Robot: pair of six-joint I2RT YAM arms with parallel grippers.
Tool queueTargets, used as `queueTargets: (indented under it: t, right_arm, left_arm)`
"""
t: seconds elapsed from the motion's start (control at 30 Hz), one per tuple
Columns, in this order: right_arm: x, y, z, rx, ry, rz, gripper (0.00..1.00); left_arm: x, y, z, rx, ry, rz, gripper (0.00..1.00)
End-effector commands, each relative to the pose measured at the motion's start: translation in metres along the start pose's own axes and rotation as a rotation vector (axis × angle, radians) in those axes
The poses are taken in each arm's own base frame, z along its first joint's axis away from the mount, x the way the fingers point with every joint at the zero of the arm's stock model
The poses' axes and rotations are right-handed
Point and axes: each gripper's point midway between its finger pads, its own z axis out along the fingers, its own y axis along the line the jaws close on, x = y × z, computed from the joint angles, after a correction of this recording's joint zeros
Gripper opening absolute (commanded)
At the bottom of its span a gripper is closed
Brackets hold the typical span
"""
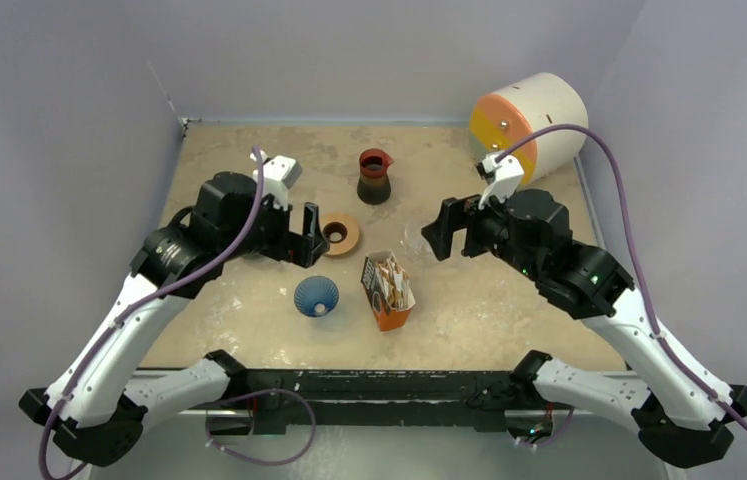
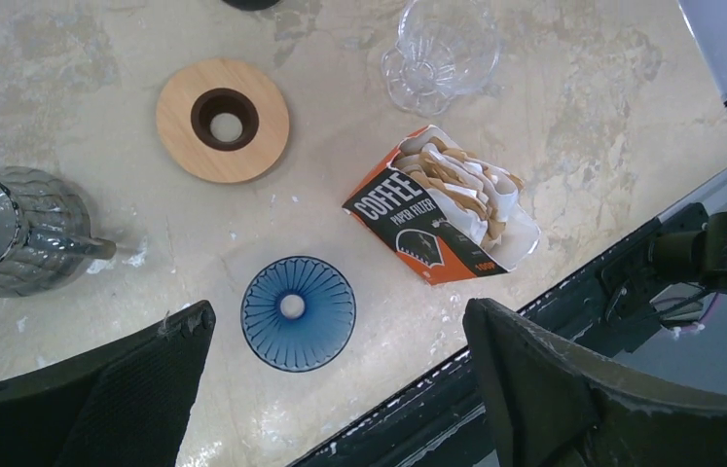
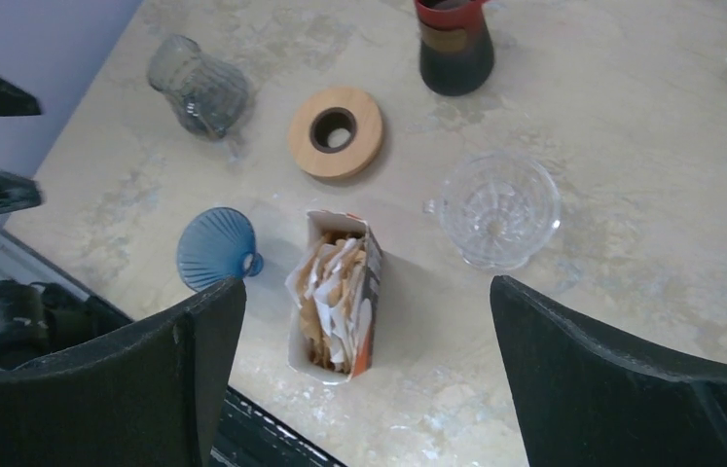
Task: Place the coffee filter in the dripper
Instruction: Pick up the coffee filter holder from the center of the board.
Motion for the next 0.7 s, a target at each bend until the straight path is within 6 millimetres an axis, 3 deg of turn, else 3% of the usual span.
queueTargets:
  t: [0.0, 0.33, 0.67]
  right_arm:
    - [0.014, -0.024, -0.005, 0.138, 0.08, -0.005, 0.99]
    - [0.034, -0.025, -0.013, 0.093, 0.111, -0.041, 0.99]
    - [0.061, -0.003, -0.011, -0.043, 0.204, -0.021, 0.99]
  left_arm:
    - [-0.001, -0.004, -0.006, 0.032, -0.059, -0.02, 1.0]
    - [0.011, -0.004, -0.013, 0.054, -0.091, -0.044, 1.0]
    - [0.036, 0.009, -0.009, 0.008, -0.06, -0.047, 0.99]
